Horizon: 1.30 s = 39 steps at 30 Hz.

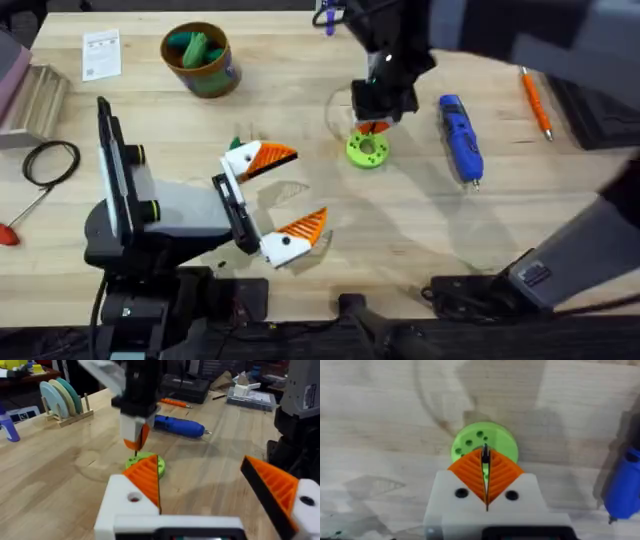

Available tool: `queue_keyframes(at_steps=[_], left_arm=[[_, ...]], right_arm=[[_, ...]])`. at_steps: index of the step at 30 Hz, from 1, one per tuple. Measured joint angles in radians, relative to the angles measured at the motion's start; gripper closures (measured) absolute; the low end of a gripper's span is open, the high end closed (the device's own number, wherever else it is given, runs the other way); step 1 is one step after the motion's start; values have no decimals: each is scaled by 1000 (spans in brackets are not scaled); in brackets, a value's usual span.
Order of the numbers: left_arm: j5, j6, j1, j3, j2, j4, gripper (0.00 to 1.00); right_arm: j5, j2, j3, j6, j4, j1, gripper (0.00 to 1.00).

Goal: Pick up the gripper from the table and insert it into the empty holder that is missing its gripper. Then pick up a screw, insert it into the mounting hole, and use the screwdriver to tighten it. Finally, clean up the table by picking up the vegetable and placing it into the bucket.

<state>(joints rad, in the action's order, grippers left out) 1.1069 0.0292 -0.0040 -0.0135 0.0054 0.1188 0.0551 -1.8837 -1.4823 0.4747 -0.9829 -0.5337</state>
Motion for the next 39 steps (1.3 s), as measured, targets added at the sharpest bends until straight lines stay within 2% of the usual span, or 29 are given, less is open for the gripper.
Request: queue_keyframes(at_steps=[9,20,27,39], left_arm=[[0,0,0,0,0,0,16],[0,0,0,0,0,0,14],[0,0,0,0,0,0,14],[0,0,0,0,0,0,14]], right_arm=[[0,182,-165,-59,-150,-3,995],[0,205,-377,-274,-382,-15,995],[0,205,-530,-378,-425,-131,995],[0,199,-542,-608,-356,-380,995]])
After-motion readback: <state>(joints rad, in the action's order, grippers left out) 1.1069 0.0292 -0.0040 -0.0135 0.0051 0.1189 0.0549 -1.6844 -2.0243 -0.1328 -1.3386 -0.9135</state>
